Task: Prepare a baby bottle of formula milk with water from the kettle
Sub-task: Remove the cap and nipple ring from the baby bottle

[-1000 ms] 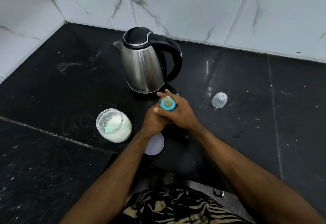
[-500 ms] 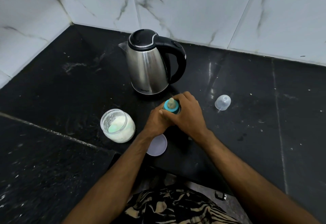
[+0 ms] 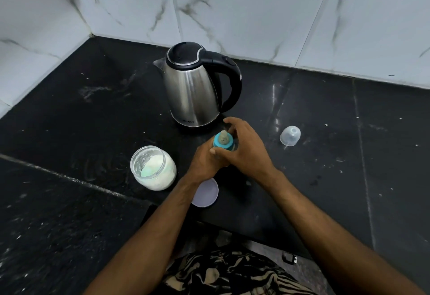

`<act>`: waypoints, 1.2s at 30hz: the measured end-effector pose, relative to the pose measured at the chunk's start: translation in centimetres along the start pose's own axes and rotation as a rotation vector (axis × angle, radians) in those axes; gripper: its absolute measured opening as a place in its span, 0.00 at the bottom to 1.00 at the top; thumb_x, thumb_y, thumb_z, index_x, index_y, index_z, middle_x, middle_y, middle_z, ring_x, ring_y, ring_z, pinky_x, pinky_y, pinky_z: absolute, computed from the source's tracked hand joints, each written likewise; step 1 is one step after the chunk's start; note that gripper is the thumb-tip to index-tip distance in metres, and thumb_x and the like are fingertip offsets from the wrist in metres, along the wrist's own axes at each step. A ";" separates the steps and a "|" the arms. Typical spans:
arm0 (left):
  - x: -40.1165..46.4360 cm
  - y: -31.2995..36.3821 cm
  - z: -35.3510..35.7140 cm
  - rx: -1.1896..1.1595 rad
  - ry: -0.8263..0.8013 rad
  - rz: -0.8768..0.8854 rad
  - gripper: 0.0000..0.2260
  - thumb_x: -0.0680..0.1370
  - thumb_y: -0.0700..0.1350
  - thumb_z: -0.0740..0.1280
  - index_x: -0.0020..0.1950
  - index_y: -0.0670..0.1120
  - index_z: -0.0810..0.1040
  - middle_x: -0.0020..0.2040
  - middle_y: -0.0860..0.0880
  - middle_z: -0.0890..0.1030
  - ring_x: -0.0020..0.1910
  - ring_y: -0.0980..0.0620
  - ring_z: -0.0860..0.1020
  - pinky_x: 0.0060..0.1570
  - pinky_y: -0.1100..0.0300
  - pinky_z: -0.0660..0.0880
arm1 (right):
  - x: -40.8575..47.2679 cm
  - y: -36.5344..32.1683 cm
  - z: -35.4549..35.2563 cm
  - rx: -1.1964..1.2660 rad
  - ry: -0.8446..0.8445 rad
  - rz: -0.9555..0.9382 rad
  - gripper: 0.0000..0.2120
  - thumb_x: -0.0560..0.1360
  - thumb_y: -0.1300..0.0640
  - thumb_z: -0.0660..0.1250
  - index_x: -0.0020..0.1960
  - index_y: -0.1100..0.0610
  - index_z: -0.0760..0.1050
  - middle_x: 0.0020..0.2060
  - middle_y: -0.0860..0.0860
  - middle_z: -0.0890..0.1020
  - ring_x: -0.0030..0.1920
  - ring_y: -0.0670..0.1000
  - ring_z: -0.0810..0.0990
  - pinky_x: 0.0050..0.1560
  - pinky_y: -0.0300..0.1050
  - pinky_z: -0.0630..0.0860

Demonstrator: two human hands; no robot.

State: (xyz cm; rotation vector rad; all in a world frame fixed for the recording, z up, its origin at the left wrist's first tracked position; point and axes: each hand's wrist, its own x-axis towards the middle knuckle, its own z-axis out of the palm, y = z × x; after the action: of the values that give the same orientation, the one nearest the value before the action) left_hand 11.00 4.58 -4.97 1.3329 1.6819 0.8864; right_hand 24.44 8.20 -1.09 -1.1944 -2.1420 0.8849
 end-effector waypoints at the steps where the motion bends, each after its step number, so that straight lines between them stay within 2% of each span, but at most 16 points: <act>1: 0.0 0.1 0.0 0.009 0.004 -0.010 0.22 0.72 0.43 0.77 0.64 0.52 0.75 0.55 0.56 0.80 0.56 0.57 0.80 0.60 0.57 0.78 | -0.2 -0.3 0.3 -0.005 0.047 0.008 0.37 0.67 0.46 0.78 0.71 0.53 0.66 0.57 0.49 0.76 0.56 0.48 0.75 0.58 0.43 0.74; 3: 0.1 0.3 0.1 0.031 0.011 -0.017 0.23 0.73 0.43 0.76 0.66 0.50 0.74 0.58 0.54 0.80 0.58 0.55 0.78 0.61 0.57 0.76 | -0.6 -0.5 0.4 0.039 0.058 0.002 0.35 0.69 0.50 0.77 0.71 0.53 0.65 0.58 0.50 0.77 0.58 0.48 0.76 0.59 0.45 0.75; 7: -0.1 0.4 0.1 0.038 0.017 0.009 0.23 0.73 0.41 0.76 0.66 0.48 0.75 0.60 0.51 0.80 0.58 0.56 0.78 0.61 0.60 0.74 | -0.8 -0.5 -0.3 0.193 -0.054 -0.010 0.36 0.71 0.56 0.75 0.74 0.53 0.62 0.63 0.49 0.76 0.63 0.45 0.75 0.65 0.44 0.73; 9: -0.2 0.3 0.1 0.031 0.014 0.034 0.20 0.73 0.43 0.76 0.63 0.50 0.76 0.56 0.55 0.81 0.55 0.59 0.79 0.57 0.62 0.76 | -0.9 -0.3 0.0 0.163 -0.011 -0.006 0.39 0.69 0.54 0.77 0.74 0.52 0.62 0.64 0.50 0.73 0.64 0.46 0.73 0.65 0.43 0.72; 11: -0.1 0.4 0.1 0.057 0.010 0.031 0.18 0.74 0.44 0.75 0.61 0.53 0.75 0.52 0.59 0.79 0.53 0.60 0.79 0.55 0.64 0.76 | -0.9 -0.4 0.5 0.111 0.081 0.036 0.40 0.67 0.50 0.79 0.73 0.53 0.64 0.61 0.50 0.74 0.61 0.48 0.74 0.62 0.43 0.74; 13: 0.0 0.4 0.2 0.079 0.008 0.010 0.20 0.74 0.43 0.75 0.64 0.50 0.74 0.56 0.55 0.79 0.56 0.56 0.78 0.59 0.60 0.76 | -0.9 -0.6 0.8 0.076 0.133 0.055 0.38 0.67 0.49 0.78 0.72 0.53 0.65 0.58 0.49 0.76 0.58 0.48 0.75 0.59 0.46 0.75; 15: 0.0 0.4 0.2 0.082 0.012 -0.004 0.23 0.73 0.42 0.75 0.67 0.47 0.74 0.62 0.49 0.80 0.61 0.52 0.78 0.64 0.53 0.75 | -0.9 -0.6 0.8 0.102 0.110 0.040 0.36 0.69 0.52 0.77 0.72 0.53 0.64 0.57 0.49 0.78 0.57 0.48 0.76 0.59 0.48 0.76; 18: -0.2 0.3 0.2 0.073 0.019 0.014 0.23 0.73 0.42 0.76 0.67 0.45 0.75 0.61 0.48 0.80 0.61 0.50 0.79 0.65 0.50 0.75 | -1.1 -0.6 0.4 0.189 0.015 0.017 0.36 0.70 0.56 0.75 0.73 0.52 0.62 0.61 0.48 0.77 0.61 0.47 0.75 0.62 0.50 0.75; 20: -0.2 0.2 0.2 0.072 0.021 0.028 0.20 0.74 0.43 0.75 0.64 0.47 0.76 0.57 0.52 0.81 0.58 0.54 0.80 0.62 0.52 0.77 | -1.1 -0.5 0.4 0.187 0.024 0.009 0.38 0.68 0.54 0.77 0.73 0.53 0.62 0.65 0.49 0.73 0.64 0.46 0.73 0.65 0.48 0.73; 22: -0.1 0.3 0.3 0.089 0.011 0.017 0.19 0.74 0.45 0.75 0.64 0.49 0.75 0.54 0.57 0.79 0.54 0.59 0.78 0.60 0.57 0.77 | -1.0 -0.6 0.6 0.125 0.084 0.038 0.39 0.67 0.50 0.78 0.72 0.53 0.64 0.62 0.49 0.73 0.62 0.46 0.72 0.63 0.46 0.74; 24: 0.1 0.3 0.3 0.102 -0.003 -0.007 0.23 0.74 0.45 0.75 0.67 0.49 0.73 0.56 0.56 0.78 0.55 0.58 0.76 0.61 0.59 0.74 | -0.8 -0.8 0.7 0.053 0.135 0.076 0.38 0.66 0.47 0.78 0.71 0.53 0.65 0.58 0.49 0.76 0.58 0.48 0.74 0.60 0.48 0.75; 26: 0.1 0.4 0.3 0.104 0.000 -0.015 0.23 0.74 0.44 0.75 0.67 0.48 0.73 0.57 0.54 0.78 0.57 0.56 0.76 0.61 0.59 0.73 | -0.7 -0.9 0.7 0.030 0.141 0.076 0.37 0.67 0.49 0.77 0.71 0.53 0.65 0.56 0.49 0.78 0.56 0.48 0.75 0.58 0.51 0.76; 29: 0.0 0.4 0.2 0.082 0.020 0.006 0.20 0.74 0.42 0.75 0.64 0.46 0.76 0.59 0.49 0.81 0.59 0.51 0.79 0.62 0.53 0.76 | -0.7 -1.0 0.7 0.072 0.066 0.031 0.36 0.67 0.55 0.75 0.71 0.50 0.64 0.59 0.47 0.77 0.59 0.47 0.74 0.61 0.55 0.74; 32: -0.2 0.0 0.2 0.046 0.034 0.046 0.16 0.74 0.44 0.75 0.60 0.51 0.77 0.55 0.54 0.82 0.55 0.58 0.81 0.58 0.56 0.78 | -1.0 -0.9 0.7 0.064 0.061 0.015 0.38 0.66 0.51 0.76 0.72 0.51 0.64 0.66 0.49 0.71 0.64 0.47 0.71 0.65 0.55 0.72; 34: -0.4 0.0 0.2 0.000 0.024 0.053 0.16 0.74 0.46 0.75 0.60 0.53 0.77 0.53 0.57 0.82 0.53 0.61 0.81 0.56 0.60 0.78 | -1.1 -1.0 0.8 0.047 0.105 0.048 0.39 0.66 0.47 0.78 0.71 0.52 0.65 0.63 0.50 0.72 0.62 0.48 0.72 0.64 0.52 0.73; 36: -0.3 0.1 0.2 0.009 0.014 0.048 0.18 0.74 0.45 0.75 0.62 0.51 0.77 0.56 0.55 0.82 0.56 0.57 0.81 0.58 0.57 0.78 | -1.1 -1.1 0.8 0.018 0.139 0.075 0.37 0.67 0.47 0.77 0.71 0.53 0.66 0.60 0.49 0.75 0.60 0.49 0.73 0.62 0.52 0.74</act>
State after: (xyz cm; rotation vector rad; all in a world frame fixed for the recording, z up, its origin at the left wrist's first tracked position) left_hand 11.23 4.35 -4.96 1.3809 1.6733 0.9186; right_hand 23.78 6.55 -0.91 -1.2951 -1.9868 0.8262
